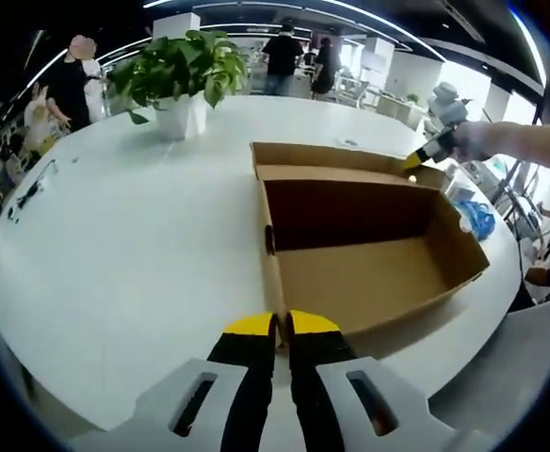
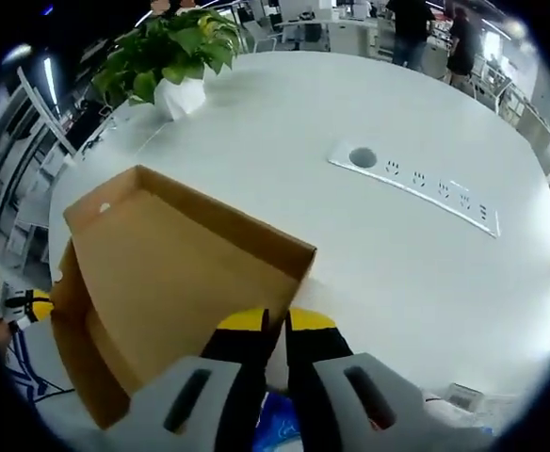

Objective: Operate the shoe box by opening the lid, removing the specified soft item, and placing it in the target area until the item is outside and the box remains undamaged.

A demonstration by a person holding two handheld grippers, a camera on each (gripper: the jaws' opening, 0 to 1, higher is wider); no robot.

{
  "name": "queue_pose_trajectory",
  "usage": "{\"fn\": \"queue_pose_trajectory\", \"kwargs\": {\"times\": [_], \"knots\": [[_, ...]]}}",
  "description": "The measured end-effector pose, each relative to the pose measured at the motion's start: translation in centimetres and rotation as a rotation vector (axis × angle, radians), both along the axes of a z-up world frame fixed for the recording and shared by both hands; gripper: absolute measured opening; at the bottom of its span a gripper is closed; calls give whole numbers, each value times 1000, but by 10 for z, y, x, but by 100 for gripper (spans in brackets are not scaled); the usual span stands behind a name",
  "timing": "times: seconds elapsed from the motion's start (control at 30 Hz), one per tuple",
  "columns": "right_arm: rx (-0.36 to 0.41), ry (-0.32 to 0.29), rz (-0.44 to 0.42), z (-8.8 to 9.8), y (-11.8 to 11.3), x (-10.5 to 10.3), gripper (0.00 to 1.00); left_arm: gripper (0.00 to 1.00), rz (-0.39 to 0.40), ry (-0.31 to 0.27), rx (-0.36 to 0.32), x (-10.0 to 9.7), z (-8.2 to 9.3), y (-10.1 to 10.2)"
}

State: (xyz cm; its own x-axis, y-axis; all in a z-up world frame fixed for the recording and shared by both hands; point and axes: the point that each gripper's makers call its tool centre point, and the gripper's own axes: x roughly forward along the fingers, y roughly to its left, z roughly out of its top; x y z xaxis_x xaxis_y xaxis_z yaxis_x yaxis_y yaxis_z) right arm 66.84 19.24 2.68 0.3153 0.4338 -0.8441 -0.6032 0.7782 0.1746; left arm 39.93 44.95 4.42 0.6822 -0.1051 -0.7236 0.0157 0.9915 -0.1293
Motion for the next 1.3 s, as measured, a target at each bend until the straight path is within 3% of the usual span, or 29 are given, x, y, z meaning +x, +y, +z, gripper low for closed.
{"fn": "queue_pose_trajectory", "kwargs": {"times": [0.6, 1.3], "knots": [[47, -85, 18, 34, 0, -3, 2, 1, -3, 7, 2, -1, 1, -1], [179, -202, 12, 83, -3, -17, 0, 1, -4, 11, -2, -3, 2, -2]]}}
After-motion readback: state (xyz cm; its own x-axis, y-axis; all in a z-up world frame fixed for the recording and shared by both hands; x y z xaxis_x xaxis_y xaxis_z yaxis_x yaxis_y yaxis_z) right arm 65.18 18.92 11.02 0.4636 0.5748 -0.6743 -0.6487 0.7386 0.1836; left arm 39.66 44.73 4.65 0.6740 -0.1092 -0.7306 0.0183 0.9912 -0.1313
